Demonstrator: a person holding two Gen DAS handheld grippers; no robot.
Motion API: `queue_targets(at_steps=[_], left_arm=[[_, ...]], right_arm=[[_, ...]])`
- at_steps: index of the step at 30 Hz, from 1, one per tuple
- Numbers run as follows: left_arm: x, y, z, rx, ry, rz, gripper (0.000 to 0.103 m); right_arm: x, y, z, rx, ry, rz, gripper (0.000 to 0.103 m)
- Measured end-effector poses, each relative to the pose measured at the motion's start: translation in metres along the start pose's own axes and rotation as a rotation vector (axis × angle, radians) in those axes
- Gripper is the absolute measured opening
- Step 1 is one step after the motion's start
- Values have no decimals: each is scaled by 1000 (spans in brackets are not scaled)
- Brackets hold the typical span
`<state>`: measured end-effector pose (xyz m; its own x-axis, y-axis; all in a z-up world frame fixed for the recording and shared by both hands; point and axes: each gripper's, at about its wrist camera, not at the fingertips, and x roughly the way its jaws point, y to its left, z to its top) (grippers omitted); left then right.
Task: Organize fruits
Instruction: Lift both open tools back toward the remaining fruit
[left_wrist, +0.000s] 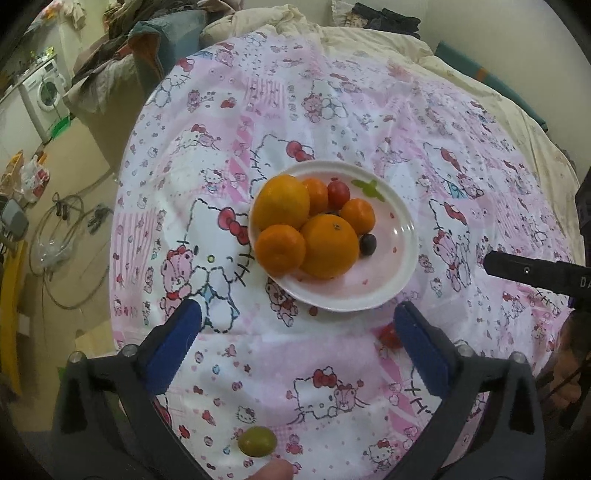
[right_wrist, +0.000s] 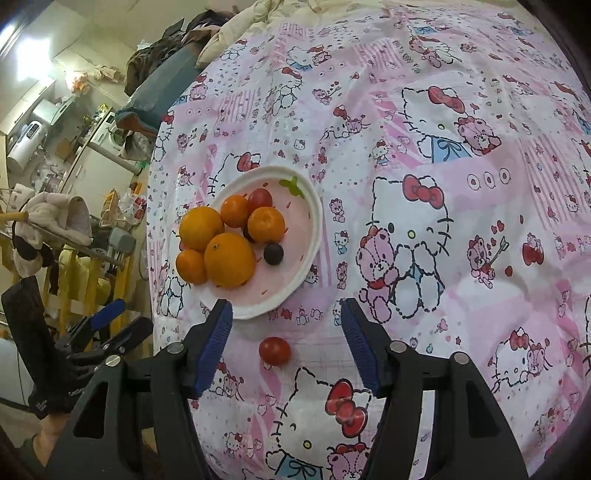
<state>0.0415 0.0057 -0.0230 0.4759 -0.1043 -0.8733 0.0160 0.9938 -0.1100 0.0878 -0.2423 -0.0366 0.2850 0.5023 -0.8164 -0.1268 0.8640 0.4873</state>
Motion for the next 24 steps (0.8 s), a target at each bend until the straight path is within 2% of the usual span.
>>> queue_targets(at_steps=[2,5,11,17,19,21,24], left_arm=[[1,-3,-3,1,10,-8,103],[-3,-11,-11,30,-23,-32,103],[-8,-15,-19,42,6,-32,103],[-7,2,-19,20,25,79,103],[-10,9,-20,8,8,102,103],[-15,17,-21,-11,-8,100,103],[-18,27,-23,-36,-4,74,103]], right_arm=[[-1,0,-2,4,9,4,71],[0,2,-7,-21,24,-1,71],[14,-6,-17,5,87,5,71],[44,-1,-24,15,177,8,71],[59,4,-26,-3,213,5,67],[72,11,-29,-27,248,-6,58],[91,25,-33,-87,289,-43,52]])
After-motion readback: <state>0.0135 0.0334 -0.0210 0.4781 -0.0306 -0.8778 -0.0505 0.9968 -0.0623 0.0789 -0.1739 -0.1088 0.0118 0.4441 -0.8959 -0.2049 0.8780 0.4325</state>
